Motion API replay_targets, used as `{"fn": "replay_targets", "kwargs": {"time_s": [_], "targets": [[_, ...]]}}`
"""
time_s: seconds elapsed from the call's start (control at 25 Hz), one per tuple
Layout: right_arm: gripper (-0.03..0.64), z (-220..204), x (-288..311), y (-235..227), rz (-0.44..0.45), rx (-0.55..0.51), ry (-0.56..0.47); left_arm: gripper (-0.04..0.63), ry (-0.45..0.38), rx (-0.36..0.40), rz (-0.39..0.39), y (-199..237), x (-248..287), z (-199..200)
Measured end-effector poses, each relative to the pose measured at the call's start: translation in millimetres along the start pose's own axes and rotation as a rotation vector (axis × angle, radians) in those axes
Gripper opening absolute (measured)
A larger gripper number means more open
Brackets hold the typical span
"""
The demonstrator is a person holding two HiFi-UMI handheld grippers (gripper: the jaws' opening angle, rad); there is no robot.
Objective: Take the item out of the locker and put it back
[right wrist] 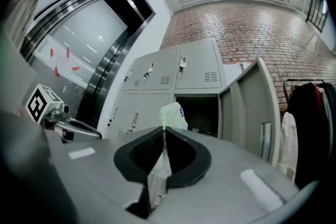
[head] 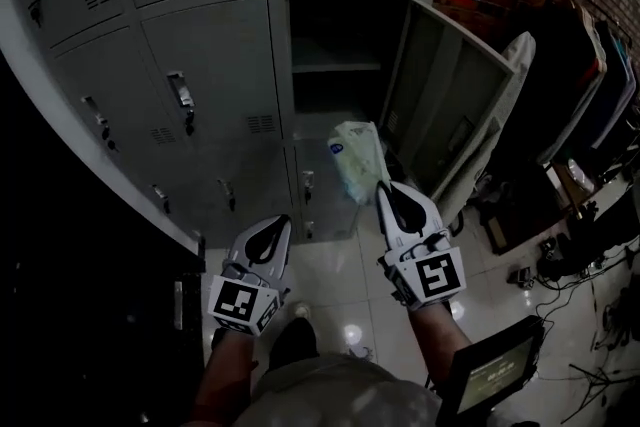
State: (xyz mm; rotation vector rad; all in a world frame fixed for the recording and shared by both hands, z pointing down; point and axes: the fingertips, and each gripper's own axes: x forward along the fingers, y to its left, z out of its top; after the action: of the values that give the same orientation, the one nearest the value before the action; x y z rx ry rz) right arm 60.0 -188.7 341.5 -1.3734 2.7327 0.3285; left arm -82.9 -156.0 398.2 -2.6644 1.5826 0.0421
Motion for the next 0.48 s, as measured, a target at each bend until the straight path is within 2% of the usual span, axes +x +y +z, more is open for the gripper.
{"fn": "replay_targets", "kwargs": {"time_s": [0.08, 0.2, 0.48], "targets": [[0.003, 5, -25, 10, 0.02, -0.006, 0.002, 0.006, 0.005, 0.011, 0.006, -27, -16, 3], [0.003, 14, -52, 21, 0.039, -0.012, 0.002, 0.005, -0.014, -0.012, 0.025, -49, -37, 11], [0.003, 27, -74, 34, 0.039, -0.023, -0.018, 0.002, -0.025, -0.004, 0.054, -56, -64, 23]]}}
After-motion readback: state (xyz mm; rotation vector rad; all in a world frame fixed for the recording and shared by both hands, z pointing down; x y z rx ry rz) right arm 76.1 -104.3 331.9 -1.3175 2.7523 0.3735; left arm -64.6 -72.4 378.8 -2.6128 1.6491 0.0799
